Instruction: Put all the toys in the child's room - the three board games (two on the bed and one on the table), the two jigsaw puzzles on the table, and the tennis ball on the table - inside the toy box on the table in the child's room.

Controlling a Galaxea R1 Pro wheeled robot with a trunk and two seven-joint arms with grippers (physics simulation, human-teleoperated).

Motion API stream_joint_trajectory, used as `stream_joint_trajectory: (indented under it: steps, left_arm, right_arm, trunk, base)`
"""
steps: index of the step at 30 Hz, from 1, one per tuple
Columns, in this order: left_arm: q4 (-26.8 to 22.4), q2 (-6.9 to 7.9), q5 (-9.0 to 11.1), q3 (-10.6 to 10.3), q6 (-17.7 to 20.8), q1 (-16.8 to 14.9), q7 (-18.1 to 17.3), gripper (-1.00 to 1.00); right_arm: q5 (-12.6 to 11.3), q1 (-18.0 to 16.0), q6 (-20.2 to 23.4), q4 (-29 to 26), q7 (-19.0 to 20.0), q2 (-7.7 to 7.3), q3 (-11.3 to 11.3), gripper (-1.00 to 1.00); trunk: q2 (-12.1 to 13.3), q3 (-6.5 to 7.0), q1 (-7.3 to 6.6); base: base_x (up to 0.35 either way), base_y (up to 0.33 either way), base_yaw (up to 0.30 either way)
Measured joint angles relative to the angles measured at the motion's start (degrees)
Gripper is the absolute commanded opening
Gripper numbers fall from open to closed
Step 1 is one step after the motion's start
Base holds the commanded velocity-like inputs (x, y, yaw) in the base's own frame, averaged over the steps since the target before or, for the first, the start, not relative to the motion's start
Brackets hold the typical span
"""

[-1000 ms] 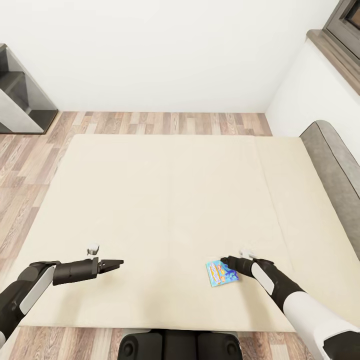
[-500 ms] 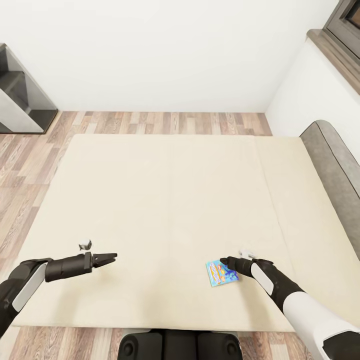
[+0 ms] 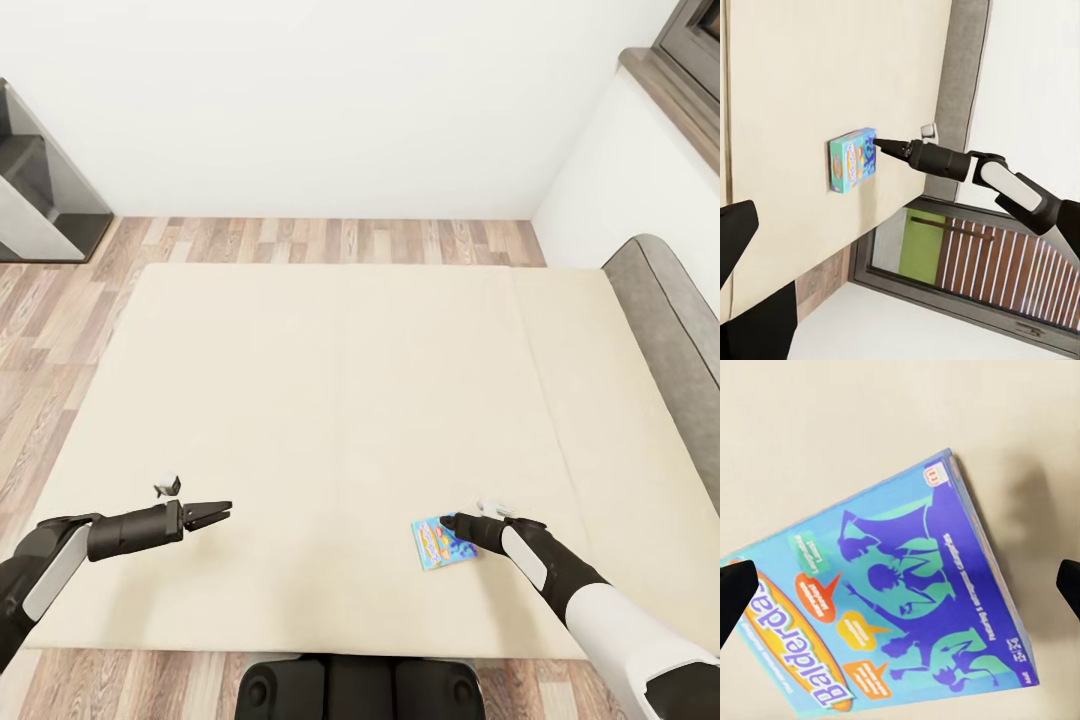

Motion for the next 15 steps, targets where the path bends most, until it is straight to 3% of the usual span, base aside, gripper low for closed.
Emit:
stream_joint_trajectory:
  steps: [15]
  left_arm:
    - [0.0,-0.14,0.0,-0.3,0.0,0.0,0.1,1.0]
  right_arm:
    - [0.2,0.1,-0.6,-0.1,0.0,0.1,0.1,1.0]
  trunk:
    - [0.0,-0.04,0.0]
  base:
    - [0.0,0.0,0.0]
